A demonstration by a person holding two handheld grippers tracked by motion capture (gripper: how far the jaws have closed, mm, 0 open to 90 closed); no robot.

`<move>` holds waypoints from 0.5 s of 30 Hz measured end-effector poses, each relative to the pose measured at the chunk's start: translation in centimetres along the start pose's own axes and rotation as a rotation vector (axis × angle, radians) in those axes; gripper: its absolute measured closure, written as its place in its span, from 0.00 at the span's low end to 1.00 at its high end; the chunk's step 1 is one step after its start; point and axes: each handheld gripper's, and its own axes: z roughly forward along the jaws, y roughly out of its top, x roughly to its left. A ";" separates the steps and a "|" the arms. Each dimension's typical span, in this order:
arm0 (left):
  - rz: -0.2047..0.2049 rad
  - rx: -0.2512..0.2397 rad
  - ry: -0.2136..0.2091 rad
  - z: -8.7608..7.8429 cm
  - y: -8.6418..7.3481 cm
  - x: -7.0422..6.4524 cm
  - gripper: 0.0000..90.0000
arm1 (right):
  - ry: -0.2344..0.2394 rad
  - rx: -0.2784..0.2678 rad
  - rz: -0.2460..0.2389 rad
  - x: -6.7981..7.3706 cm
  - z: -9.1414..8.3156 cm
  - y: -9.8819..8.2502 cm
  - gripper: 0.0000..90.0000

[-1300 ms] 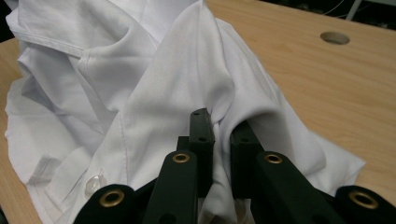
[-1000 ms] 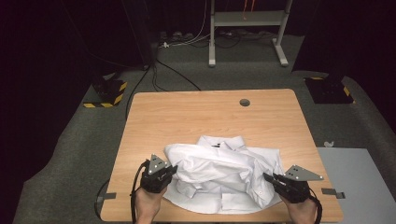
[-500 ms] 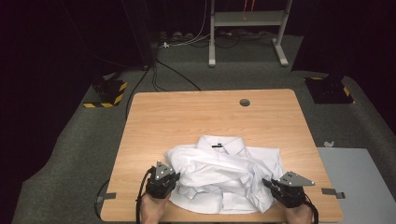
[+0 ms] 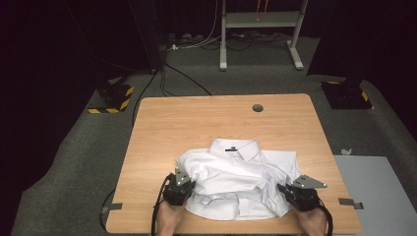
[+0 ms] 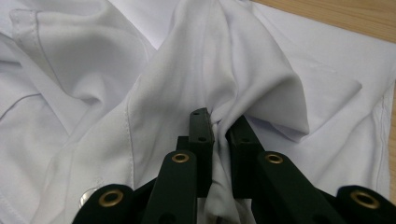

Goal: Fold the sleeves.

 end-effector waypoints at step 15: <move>-0.010 0.032 -0.007 3.1 2.2 0.3 0.96 | -0.047 0.015 0.029 -2.4 1.9 1.0 0.91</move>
